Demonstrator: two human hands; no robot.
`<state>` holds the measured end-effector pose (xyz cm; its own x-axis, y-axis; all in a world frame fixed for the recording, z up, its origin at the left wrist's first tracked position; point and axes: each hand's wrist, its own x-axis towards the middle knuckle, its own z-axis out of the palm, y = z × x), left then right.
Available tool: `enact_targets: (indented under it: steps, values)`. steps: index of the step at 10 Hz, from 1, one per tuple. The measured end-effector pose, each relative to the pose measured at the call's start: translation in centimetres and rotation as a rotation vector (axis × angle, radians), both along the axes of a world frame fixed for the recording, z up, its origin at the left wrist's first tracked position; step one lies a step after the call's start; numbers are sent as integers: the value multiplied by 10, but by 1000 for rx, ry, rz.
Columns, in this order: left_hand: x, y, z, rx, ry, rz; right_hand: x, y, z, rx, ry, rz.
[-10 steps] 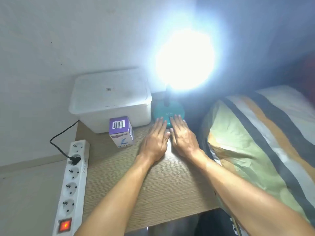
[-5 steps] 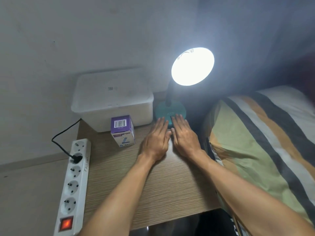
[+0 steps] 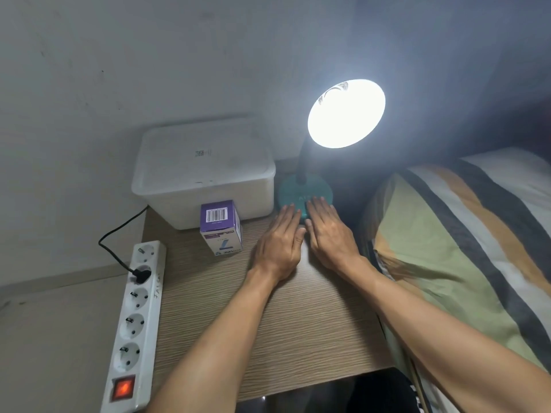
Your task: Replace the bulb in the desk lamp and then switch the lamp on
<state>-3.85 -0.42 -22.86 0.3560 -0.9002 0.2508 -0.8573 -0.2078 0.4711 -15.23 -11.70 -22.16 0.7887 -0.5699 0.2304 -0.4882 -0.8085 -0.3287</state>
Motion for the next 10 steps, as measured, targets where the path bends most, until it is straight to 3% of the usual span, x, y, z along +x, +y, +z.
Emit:
enact_targets:
  steps: [6, 8, 10]
  values:
    - [-1, 2, 3, -48, -13, -9, 7, -2, 14, -11, 79, 4]
    - [-3, 5, 5, 12, -29, -6, -33, 33, 10, 15, 27, -25]
    - [-22, 38, 20, 120, 20, 20, -90, 81, 8, 156, 108, -30]
